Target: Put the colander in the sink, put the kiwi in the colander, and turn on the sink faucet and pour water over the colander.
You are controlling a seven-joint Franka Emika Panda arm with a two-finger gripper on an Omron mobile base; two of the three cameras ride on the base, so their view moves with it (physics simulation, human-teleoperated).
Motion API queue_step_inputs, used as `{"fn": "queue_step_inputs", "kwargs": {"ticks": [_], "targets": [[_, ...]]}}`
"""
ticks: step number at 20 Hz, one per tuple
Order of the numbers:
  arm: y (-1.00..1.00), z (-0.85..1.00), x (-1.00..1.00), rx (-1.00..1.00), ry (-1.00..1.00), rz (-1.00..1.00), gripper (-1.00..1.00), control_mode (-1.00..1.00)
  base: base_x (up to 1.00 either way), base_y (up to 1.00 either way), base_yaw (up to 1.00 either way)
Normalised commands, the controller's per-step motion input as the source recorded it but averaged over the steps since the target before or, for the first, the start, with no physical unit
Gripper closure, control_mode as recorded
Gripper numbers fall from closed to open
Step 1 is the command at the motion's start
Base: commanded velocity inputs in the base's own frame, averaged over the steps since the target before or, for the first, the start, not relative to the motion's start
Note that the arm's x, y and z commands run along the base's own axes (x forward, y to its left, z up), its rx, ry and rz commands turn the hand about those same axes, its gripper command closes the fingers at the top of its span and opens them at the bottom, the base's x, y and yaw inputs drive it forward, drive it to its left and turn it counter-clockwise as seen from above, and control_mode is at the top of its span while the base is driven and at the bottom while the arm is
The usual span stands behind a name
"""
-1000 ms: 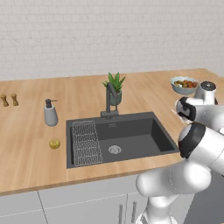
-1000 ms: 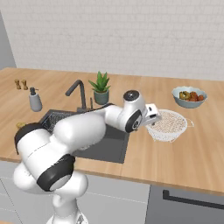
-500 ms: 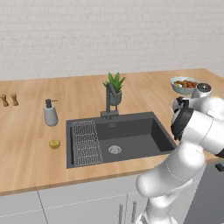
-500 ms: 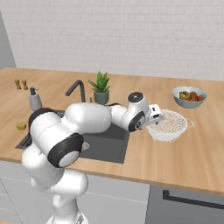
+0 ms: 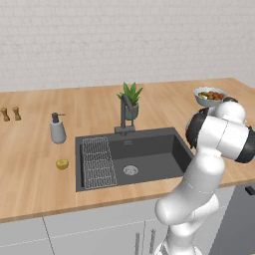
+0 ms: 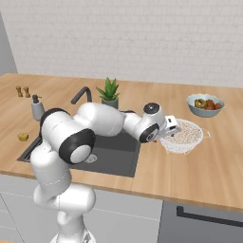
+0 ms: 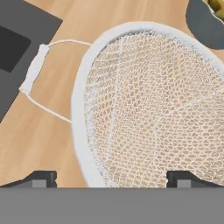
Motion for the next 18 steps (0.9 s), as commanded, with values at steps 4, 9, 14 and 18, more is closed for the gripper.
{"fn": "queue_step_inputs", "kwargs": {"ticks": [4, 9, 14, 18], "targets": [[0.0, -0.35, 0.0, 0.0, 0.0, 0.03, -1.0, -1.0, 0.0, 0.0, 0.0], [0.0, -0.32, 0.0, 0.0, 0.0, 0.04, 1.0, -1.0, 0.0, 0.0, 0.0], [0.0, -0.07, -0.15, 0.0, -0.06, 0.06, 1.0, -1.0, 0.0, 0.0, 0.0], [0.18, 0.0, -0.32, 0.0, -0.15, 0.15, 1.0, -1.0, 0.0, 0.0, 0.0]]}}
